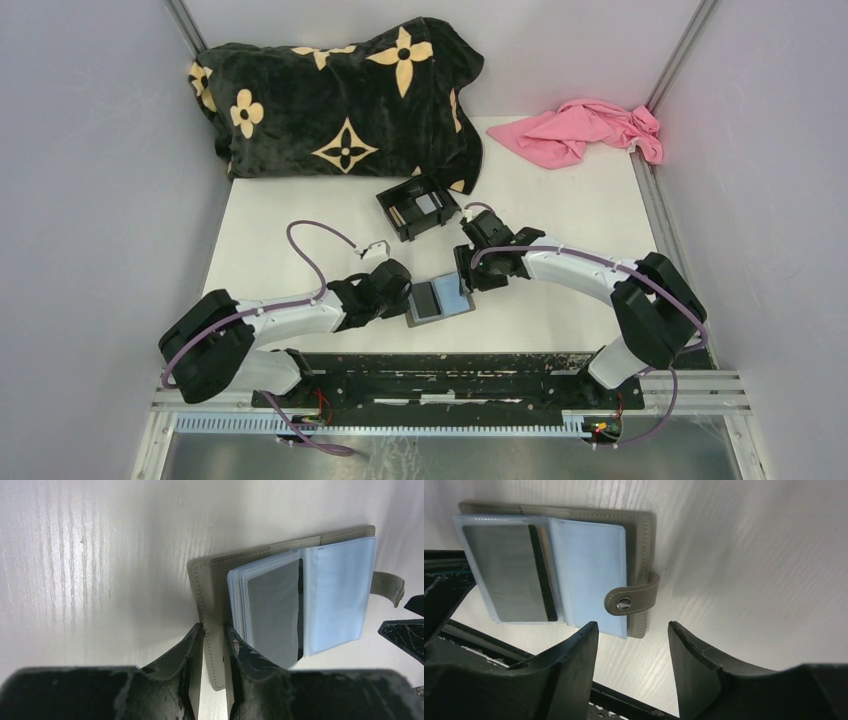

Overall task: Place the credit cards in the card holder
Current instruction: Close the card holder at the center of the board.

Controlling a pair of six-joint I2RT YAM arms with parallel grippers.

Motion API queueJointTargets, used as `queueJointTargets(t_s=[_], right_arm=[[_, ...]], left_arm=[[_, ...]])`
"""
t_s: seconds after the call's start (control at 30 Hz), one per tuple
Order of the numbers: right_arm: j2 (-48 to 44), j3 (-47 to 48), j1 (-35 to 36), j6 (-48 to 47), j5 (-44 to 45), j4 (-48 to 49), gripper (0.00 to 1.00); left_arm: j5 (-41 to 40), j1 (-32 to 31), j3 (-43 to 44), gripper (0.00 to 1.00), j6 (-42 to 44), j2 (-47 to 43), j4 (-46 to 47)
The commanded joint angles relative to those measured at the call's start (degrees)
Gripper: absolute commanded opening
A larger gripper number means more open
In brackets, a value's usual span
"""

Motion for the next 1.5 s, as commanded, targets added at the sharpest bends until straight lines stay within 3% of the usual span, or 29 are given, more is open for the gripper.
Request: queueJointTargets(t_s=[0.0,0.4,0.83,1.47], right_arm=[[0.49,-0.56,0.28,2.32,-3.80,4.70,0.60],[5.85,-2.76,0.15,4.62,-6.38,9.84,0.61],[6.26,-5.02,-0.23,5.19,-6.66,10.09,0.61],[4.83,-10.51,-3.65,6.30,-12.50,13.54,0.61]], left_arm=[[-1.38,0.36,-0.52,0.29,2.98,-1.88,-0.20],[-3.27,0.39,-0.17,0.38,2.70,-8.20,-2.80],[-1.57,0.45,-8.45,0.44,-2.18,-13.18,-1.31],[4.41,1.50,-14.15,0.40,-5.14,-8.03,14.23]])
